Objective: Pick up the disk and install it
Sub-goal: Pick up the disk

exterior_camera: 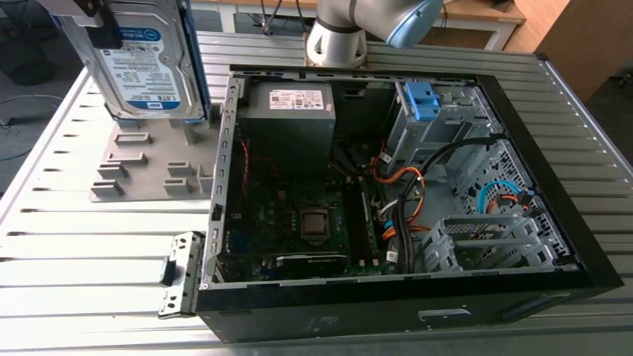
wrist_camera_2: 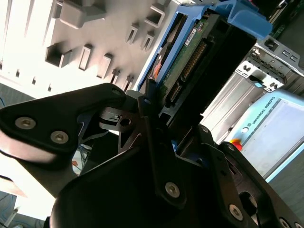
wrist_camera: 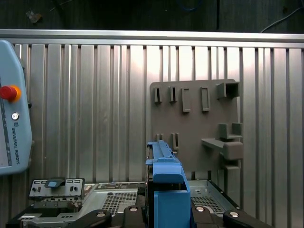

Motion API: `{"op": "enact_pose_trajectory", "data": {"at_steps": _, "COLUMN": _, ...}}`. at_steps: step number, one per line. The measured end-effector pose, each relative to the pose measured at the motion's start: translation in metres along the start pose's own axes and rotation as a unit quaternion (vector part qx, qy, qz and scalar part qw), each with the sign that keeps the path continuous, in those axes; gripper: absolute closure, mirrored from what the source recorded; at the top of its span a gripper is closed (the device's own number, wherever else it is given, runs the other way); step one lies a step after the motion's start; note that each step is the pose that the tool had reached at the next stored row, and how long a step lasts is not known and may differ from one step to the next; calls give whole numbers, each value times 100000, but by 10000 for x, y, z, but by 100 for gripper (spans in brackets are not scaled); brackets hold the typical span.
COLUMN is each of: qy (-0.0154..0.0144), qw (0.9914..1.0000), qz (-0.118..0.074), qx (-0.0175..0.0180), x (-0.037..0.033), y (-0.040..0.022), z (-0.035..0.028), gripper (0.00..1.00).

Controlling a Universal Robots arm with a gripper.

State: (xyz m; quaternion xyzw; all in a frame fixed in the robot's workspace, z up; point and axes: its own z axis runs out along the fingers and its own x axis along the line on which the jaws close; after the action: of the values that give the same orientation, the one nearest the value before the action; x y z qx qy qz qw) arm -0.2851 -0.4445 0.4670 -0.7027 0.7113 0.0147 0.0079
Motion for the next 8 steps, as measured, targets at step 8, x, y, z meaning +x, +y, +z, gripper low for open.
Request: {"op": "enact_pose_trajectory", "data": {"at_steps": 8, "qy": 3, "qw": 100000, "qz": 1, "qx": -3, "x": 0, "y": -29, "z": -1, "gripper": 64}}
